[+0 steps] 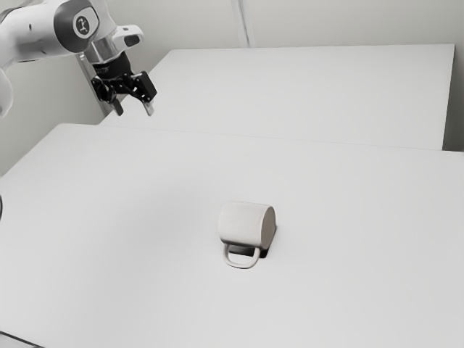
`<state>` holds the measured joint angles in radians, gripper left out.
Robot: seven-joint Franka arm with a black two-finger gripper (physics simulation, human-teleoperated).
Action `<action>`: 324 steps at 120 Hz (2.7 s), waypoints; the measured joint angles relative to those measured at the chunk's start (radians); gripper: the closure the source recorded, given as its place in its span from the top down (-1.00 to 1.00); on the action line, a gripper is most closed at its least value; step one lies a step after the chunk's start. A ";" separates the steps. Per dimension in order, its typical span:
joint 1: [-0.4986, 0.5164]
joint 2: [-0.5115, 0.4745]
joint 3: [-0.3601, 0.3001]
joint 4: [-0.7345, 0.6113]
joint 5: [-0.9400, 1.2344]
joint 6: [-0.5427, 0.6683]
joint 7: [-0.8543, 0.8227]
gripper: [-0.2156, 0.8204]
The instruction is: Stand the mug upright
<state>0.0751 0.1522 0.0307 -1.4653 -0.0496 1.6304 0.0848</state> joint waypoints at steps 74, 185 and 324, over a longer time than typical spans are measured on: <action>0.009 -0.119 0.009 -0.367 -0.375 0.025 0.055 0.58; 0.001 0.074 -0.073 -0.768 -1.328 0.193 0.811 0.46; -0.003 -0.171 -0.119 -0.589 0.019 0.471 0.504 -0.92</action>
<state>0.0721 -0.0190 -0.0881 -2.0546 -0.0309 2.1012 0.5891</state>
